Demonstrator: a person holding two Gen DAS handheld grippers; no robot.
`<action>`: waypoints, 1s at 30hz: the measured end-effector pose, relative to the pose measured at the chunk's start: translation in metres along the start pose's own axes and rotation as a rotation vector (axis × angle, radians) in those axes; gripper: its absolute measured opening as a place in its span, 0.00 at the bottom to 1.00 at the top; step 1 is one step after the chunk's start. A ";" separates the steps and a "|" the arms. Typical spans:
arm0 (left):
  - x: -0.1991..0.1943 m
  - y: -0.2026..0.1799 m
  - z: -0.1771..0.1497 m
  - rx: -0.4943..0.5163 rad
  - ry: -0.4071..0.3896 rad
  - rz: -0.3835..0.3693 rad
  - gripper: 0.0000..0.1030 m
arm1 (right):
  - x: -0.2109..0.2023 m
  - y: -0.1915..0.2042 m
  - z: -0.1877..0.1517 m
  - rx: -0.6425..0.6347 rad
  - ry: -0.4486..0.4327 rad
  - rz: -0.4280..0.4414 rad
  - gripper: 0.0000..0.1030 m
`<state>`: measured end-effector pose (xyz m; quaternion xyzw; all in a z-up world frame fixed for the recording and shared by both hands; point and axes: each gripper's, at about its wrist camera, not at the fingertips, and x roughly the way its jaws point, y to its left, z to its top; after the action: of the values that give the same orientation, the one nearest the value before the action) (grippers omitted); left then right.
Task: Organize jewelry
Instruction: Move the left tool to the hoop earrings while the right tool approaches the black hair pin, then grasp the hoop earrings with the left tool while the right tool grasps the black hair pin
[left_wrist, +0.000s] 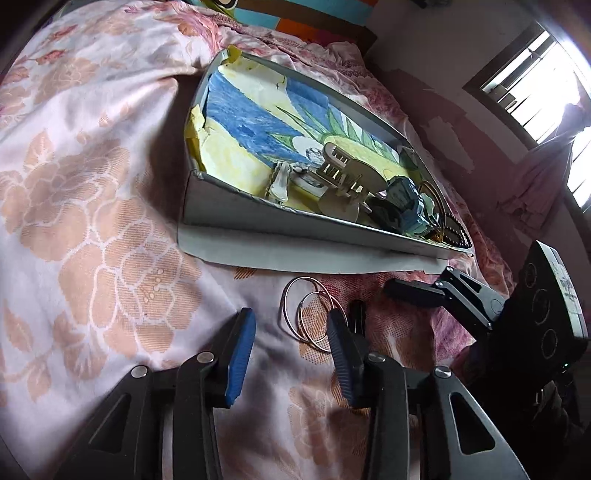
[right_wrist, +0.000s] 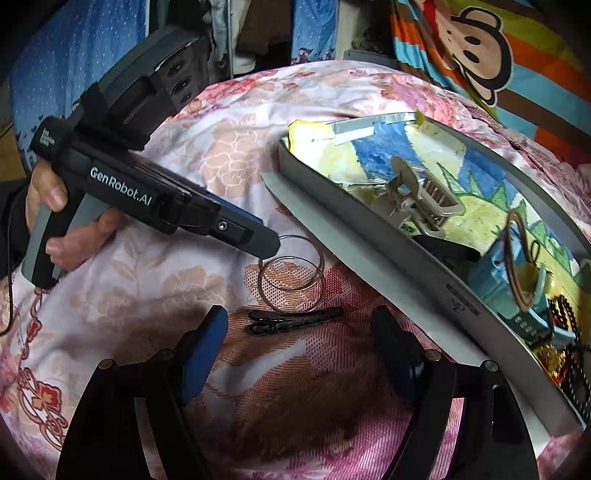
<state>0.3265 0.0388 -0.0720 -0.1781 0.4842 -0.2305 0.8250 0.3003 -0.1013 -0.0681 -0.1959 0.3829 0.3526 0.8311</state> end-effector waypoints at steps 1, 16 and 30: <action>0.001 0.000 0.002 0.004 0.004 -0.003 0.36 | 0.003 0.001 0.001 -0.014 0.012 -0.004 0.73; 0.008 0.005 0.006 -0.003 0.019 0.051 0.03 | 0.011 0.002 -0.003 0.016 0.038 -0.006 0.53; -0.047 -0.028 0.001 0.041 -0.153 0.144 0.02 | -0.049 -0.001 -0.019 0.109 -0.216 -0.167 0.53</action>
<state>0.3017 0.0411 -0.0234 -0.1430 0.4264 -0.1665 0.8775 0.2686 -0.1348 -0.0422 -0.1422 0.2921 0.2800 0.9034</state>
